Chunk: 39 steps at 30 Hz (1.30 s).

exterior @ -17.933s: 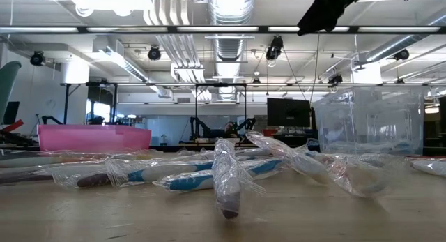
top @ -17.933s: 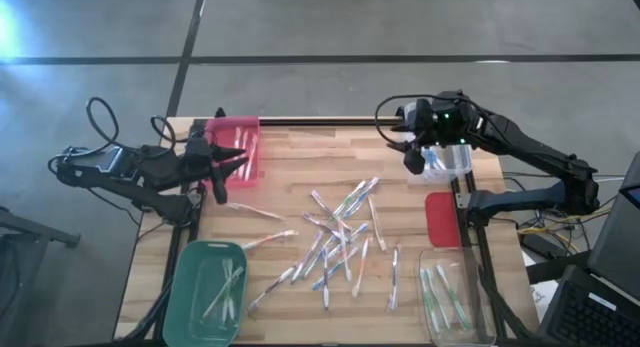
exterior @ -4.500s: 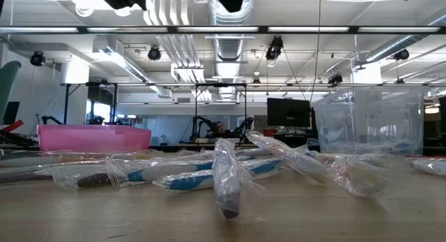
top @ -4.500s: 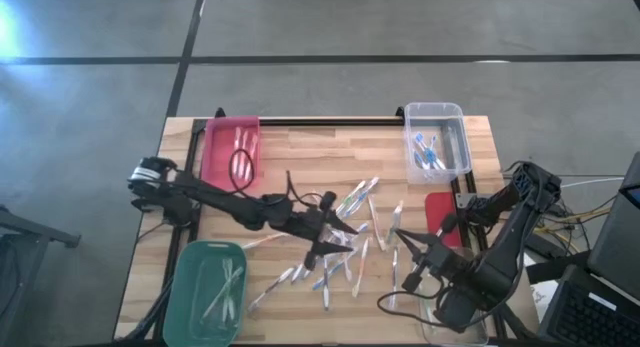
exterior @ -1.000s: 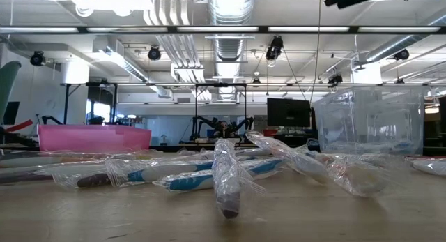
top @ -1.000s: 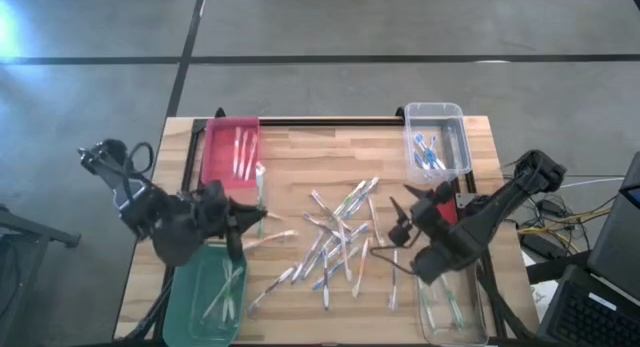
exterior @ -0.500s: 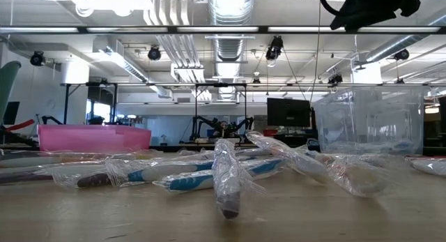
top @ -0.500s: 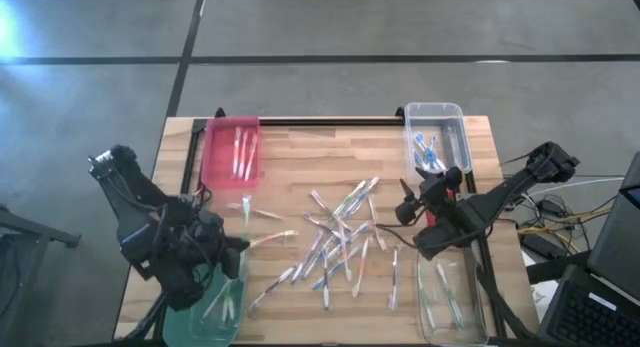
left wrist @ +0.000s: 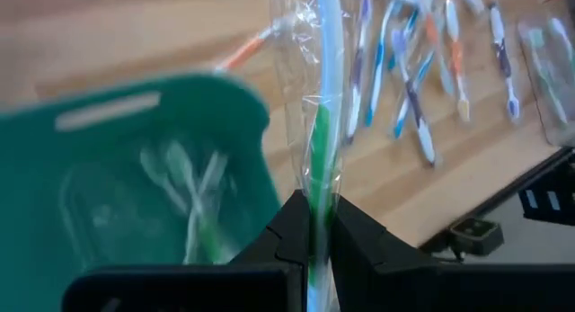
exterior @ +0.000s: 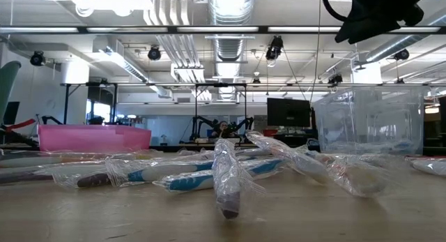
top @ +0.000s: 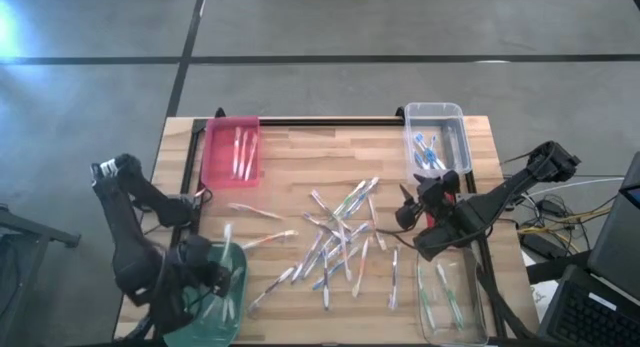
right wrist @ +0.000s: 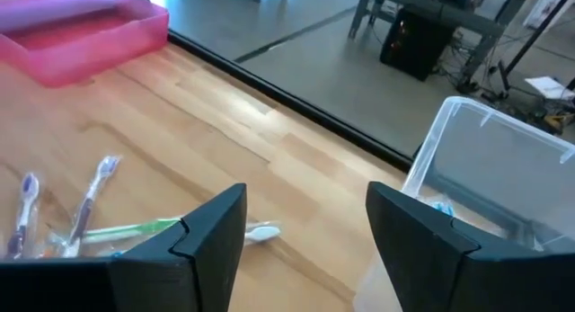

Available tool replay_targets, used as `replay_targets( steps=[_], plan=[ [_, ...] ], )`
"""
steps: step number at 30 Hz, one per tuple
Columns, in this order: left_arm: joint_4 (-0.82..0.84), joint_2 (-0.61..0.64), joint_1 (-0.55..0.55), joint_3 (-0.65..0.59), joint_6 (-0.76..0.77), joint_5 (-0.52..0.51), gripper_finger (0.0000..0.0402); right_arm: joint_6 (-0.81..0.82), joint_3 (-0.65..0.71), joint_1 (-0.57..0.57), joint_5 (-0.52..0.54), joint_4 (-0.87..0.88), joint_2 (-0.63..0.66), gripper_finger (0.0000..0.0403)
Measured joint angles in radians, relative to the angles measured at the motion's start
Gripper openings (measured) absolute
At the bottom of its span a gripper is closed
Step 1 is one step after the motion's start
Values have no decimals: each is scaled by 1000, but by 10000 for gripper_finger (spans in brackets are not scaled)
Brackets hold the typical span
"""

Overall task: Pick & Place Toothbrushes
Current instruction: Put the green toothbrush into the green bin

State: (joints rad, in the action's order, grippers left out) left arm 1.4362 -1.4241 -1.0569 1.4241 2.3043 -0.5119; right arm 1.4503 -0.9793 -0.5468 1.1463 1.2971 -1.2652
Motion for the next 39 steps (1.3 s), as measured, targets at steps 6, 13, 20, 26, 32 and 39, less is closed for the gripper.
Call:
replay_targets(
  steps=[6, 13, 20, 26, 32, 39],
  plan=[
    [-69, -51, -30, -4, 23, 84, 25, -16, 2, 0, -1, -20, 0, 241],
    [-64, -90, -31, -6, 17, 191, 25, -91, 2, 0, -3, -91, 0, 251],
    [-71, -111, -18, -48, 20, 327, 25, -145, 2, 0, -3, -135, 0, 238],
    [-194, -113, -6, -125, 19, 347, 28, -145, 2, 0, -3, -138, 0, 223],
    [-300, -114, 5, -211, 20, 364, 25, -145, 2, 0, -3, -141, 0, 221],
    [-411, -103, 19, -291, 19, 366, 25, -153, 2, 0, -3, -151, 0, 235]
  ],
)
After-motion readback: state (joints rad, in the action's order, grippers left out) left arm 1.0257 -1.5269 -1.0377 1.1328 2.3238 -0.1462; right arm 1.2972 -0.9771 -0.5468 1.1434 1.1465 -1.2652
